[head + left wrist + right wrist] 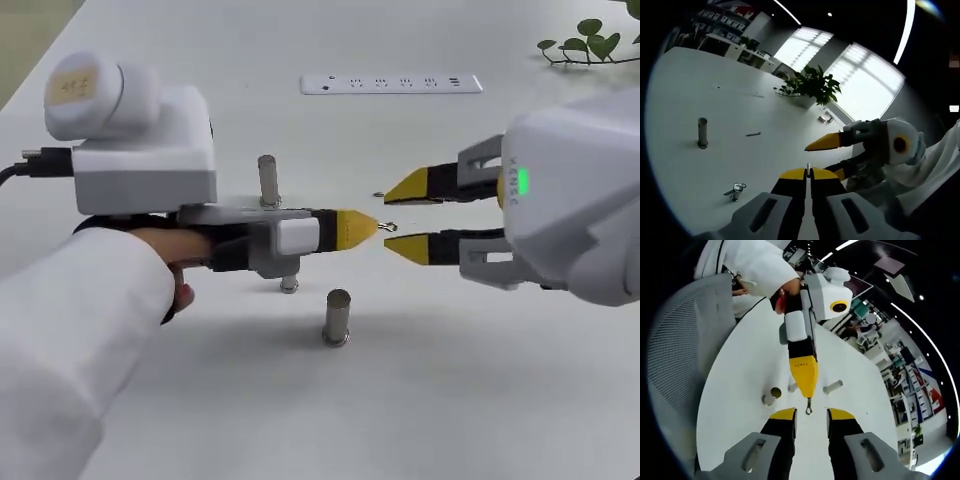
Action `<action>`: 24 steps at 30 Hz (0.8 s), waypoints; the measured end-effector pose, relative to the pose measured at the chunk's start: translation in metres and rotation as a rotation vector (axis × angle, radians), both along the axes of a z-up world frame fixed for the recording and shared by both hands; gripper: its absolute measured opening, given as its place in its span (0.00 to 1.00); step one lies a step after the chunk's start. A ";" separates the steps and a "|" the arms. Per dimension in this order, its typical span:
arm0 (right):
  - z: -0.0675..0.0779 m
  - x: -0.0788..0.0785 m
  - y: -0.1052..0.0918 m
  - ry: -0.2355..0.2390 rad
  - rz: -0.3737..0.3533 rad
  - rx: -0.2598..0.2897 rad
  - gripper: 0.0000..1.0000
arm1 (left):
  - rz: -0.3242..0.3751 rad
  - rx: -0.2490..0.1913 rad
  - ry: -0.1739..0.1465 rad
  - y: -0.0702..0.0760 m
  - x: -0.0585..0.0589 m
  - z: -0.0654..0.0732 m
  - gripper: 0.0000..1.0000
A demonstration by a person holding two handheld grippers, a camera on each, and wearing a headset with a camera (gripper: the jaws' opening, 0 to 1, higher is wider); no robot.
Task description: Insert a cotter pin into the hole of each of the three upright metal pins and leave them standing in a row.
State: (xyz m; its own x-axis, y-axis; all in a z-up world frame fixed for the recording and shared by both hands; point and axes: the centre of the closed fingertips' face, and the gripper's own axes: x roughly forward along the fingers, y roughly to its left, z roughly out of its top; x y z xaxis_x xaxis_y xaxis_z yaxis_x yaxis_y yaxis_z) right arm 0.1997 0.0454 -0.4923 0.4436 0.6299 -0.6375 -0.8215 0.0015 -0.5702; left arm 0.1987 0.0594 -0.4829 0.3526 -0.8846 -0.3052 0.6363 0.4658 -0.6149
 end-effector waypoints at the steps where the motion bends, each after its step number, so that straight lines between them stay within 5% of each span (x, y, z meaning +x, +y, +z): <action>1: -0.002 0.000 -0.002 0.016 -0.009 0.001 0.23 | -0.006 0.007 -0.005 0.001 0.000 -0.001 0.00; 6: -0.014 -0.004 -0.009 0.170 -0.071 0.066 0.27 | -0.039 0.064 -0.056 0.006 -0.004 -0.006 0.00; 11: -0.018 -0.012 -0.009 0.374 -0.124 0.211 0.26 | -0.079 0.107 -0.117 0.007 -0.007 -0.009 0.00; 20: -0.018 -0.025 -0.001 0.580 -0.139 0.352 0.22 | -0.181 0.186 -0.239 0.007 -0.016 -0.012 0.00; 22: -0.015 -0.030 0.003 0.622 -0.130 0.380 0.20 | -0.210 0.194 -0.307 0.005 -0.016 -0.009 0.00; 24: -0.014 -0.034 0.006 0.654 -0.118 0.395 0.17 | -0.236 0.213 -0.342 0.005 -0.020 -0.008 0.00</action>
